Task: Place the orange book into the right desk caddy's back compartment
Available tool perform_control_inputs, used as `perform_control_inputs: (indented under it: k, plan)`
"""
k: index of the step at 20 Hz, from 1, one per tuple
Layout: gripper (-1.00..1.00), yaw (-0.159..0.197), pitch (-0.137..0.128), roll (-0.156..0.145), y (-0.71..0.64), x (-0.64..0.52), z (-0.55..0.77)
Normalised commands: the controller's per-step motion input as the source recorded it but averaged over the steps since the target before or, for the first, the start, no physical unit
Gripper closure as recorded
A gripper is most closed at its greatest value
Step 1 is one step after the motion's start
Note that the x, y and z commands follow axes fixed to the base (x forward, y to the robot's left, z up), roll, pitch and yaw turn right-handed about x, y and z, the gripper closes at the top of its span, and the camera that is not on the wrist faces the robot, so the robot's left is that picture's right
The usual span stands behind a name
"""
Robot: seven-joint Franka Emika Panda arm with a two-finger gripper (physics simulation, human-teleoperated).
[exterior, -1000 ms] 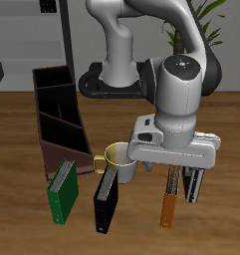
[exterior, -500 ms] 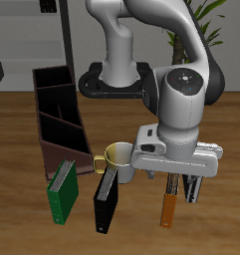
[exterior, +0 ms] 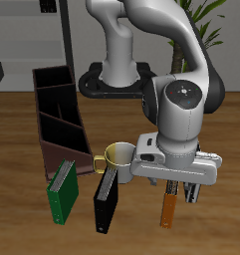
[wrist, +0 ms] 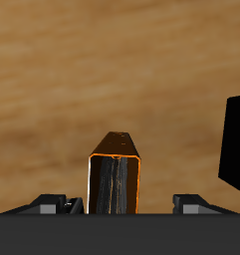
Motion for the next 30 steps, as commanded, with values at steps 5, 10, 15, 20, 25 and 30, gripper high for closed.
perform_control_inputs:
  k: [5, 10, 15, 20, 25, 30]
  plan:
    - [1.0, -0.005, 0.008, -0.005, -0.03, -0.01, -0.03]
    - [1.0, 0.0, -0.02, -0.006, -0.07, -0.05, 0.14]
    - [1.0, 0.004, -0.04, -0.003, -0.09, -0.09, 0.3]
    - [1.0, 0.03, -0.046, -0.003, -0.16, -0.11, 0.31]
    - [1.0, 0.02, -0.072, 0.0, -0.27, -0.29, 0.59]
    - [1.0, 0.023, -0.094, -0.01, -0.27, -0.41, 0.68]
